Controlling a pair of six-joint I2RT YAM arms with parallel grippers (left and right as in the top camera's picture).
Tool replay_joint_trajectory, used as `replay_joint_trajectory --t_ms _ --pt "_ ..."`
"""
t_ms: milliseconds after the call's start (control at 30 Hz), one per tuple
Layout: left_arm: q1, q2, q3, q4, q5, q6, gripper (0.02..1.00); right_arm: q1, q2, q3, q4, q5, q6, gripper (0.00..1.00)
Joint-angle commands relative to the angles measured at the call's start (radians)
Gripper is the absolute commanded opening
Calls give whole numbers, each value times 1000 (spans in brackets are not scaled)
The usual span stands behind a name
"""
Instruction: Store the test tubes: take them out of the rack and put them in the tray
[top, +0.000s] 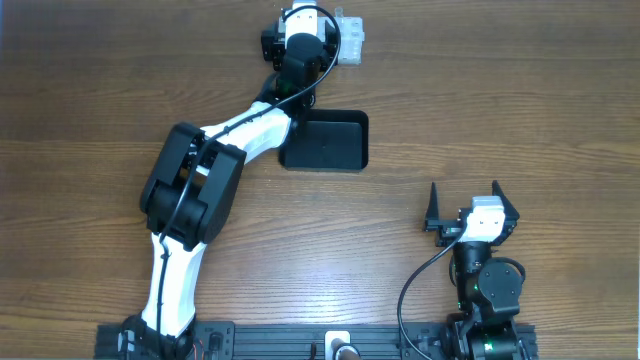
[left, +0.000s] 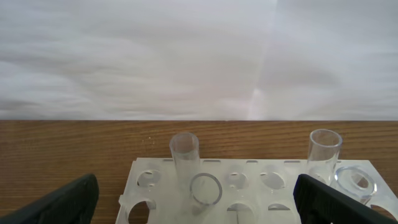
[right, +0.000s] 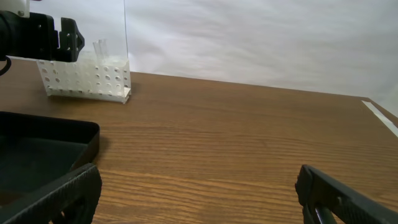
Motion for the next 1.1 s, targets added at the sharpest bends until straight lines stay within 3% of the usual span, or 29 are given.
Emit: replay_joint_trajectory --t_ms 33,867,1100 --pt "8 16 18 7 -13 -14 998 -1 -9 -6 -4 -4 5 993" --pt "20 68 44 78 11 -16 991 -1 -9 -6 -3 -4 5 993" --pt "23 68 44 78 11 -17 809 -1 -9 -6 -4 -4 5 993"
